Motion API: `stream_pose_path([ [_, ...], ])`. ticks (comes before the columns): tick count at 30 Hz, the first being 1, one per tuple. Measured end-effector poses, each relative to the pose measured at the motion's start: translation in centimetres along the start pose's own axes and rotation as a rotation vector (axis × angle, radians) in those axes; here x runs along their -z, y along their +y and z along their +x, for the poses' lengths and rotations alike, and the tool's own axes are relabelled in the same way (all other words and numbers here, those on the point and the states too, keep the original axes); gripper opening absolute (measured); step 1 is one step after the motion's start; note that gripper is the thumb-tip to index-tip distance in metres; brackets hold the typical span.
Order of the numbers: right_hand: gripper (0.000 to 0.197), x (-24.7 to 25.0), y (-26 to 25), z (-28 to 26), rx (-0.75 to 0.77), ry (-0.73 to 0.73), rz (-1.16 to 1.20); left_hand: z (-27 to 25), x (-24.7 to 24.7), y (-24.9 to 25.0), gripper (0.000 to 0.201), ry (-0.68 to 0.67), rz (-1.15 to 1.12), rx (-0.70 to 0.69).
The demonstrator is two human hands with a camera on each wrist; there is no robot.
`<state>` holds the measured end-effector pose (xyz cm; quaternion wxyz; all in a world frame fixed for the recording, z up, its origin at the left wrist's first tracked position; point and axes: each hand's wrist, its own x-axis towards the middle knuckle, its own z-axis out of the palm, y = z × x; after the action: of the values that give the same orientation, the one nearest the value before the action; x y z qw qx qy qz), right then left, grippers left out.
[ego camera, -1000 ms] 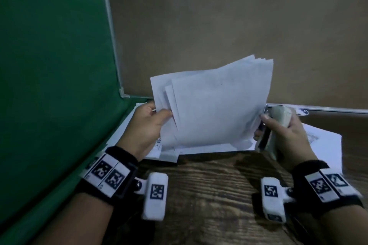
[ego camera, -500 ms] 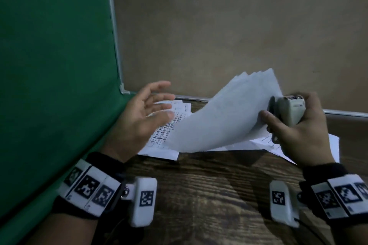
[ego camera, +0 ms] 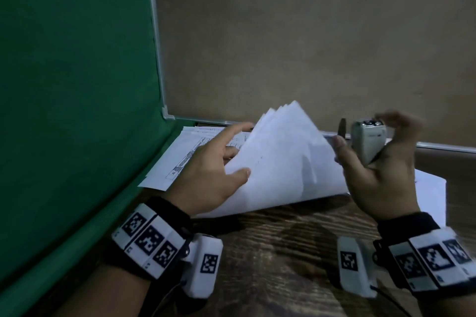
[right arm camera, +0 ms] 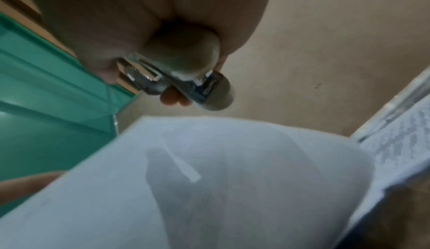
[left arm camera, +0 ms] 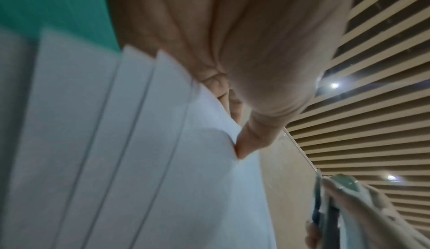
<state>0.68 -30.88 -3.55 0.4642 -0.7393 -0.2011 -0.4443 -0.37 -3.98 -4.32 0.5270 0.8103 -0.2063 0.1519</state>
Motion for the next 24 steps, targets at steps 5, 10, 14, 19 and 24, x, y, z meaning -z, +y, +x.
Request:
stream_pose_path([
  [5,0.038,-0.9,-2.3,-0.8,-0.184,-0.442,0.184,-0.1,0.1,-0.4,0.055,-0.169,0.012,0.02],
  [10,0.035,-1.9,-2.4,-1.5,-0.33,-0.829,0.113,0.2,0.3,-1.3,0.033,-0.234,0.125,0.043],
  [14,0.032,-2.0,-2.3,-1.4,-0.286,-0.846,0.007,0.1,0.4,-1.2,0.02,-0.194,0.04,0.044],
  [19,0.028,-1.8,-2.5,-1.4,-0.234,-0.815,-0.038,0.1,-0.3,-1.4,0.03,-0.232,-0.013,0.021],
  [24,0.027,-2.1,-2.6,-1.5,-0.207,-0.754,-0.066,0.2,-0.6,-1.3,0.03,-0.21,-0.051,0.019],
])
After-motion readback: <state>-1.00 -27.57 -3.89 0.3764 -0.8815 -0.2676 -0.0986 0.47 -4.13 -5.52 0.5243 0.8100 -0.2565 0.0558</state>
